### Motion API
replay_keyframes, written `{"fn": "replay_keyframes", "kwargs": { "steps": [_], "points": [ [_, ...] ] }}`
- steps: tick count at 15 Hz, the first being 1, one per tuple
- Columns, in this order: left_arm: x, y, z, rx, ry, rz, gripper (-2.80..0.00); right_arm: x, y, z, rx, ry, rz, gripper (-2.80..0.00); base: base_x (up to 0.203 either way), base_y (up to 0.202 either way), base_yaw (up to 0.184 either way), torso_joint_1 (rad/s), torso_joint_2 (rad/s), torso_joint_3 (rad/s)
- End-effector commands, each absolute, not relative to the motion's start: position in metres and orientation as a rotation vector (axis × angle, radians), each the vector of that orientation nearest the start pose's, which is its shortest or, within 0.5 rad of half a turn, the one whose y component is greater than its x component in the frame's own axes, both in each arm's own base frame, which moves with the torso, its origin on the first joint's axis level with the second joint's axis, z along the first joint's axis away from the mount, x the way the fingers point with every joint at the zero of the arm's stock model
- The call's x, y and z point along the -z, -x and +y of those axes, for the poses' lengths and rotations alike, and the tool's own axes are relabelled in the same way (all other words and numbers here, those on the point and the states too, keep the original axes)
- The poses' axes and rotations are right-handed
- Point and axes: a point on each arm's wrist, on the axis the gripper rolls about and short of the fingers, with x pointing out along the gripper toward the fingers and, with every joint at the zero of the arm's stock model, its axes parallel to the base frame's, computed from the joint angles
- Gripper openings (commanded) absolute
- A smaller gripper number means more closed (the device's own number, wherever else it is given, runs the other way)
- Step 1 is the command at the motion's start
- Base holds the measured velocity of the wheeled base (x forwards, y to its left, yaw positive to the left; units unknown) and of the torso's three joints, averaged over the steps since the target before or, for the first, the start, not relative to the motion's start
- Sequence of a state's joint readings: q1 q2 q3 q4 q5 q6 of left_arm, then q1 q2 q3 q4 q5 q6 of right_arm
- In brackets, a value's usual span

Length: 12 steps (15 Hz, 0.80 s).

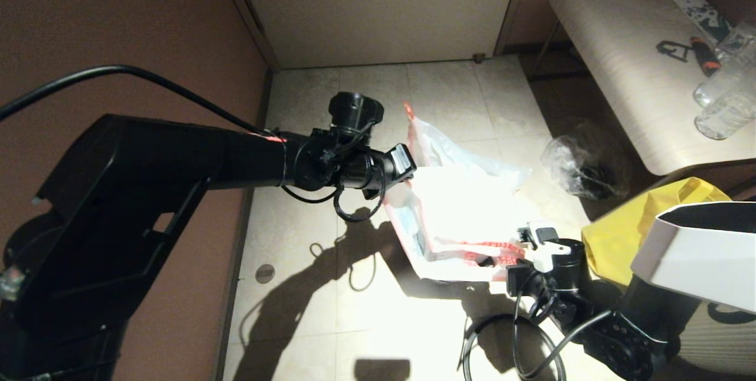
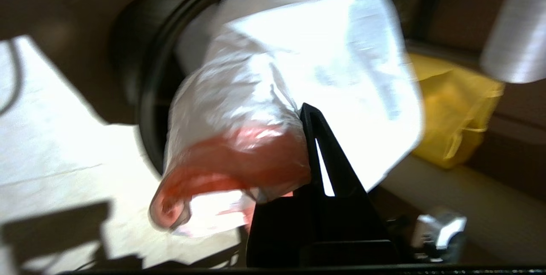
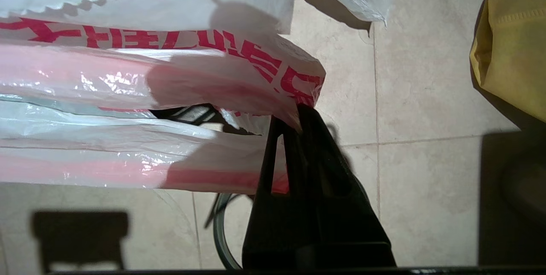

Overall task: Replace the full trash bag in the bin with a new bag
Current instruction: Put the new garbage bag on the trash can

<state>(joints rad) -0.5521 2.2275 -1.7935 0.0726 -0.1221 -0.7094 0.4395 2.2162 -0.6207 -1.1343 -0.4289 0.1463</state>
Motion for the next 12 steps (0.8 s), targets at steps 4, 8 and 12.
{"fn": "replay_keyframes", "kwargs": {
  "steps": [4,8,12],
  "points": [
    [-0.120,-0.384,-0.244,0.386,0.458,0.856,-2.80,0.003,-0.315,0.129,0.027,0.061,0.442,-2.80,0.000,0.000,0.000,0.000,0.00,0.000],
    [-0.098,-0.376,-0.238,0.351,0.431,0.925,-2.80,0.020,-0.318,0.127,0.025,0.098,0.444,-2.80,0.000,0.000,0.000,0.000,0.00,0.000],
    [-0.065,-0.388,-0.230,0.289,0.395,0.963,-2.80,0.029,-0.327,0.116,0.058,0.131,0.457,-2.80,0.000,0.000,0.000,0.000,0.00,0.000]
  ]
}}
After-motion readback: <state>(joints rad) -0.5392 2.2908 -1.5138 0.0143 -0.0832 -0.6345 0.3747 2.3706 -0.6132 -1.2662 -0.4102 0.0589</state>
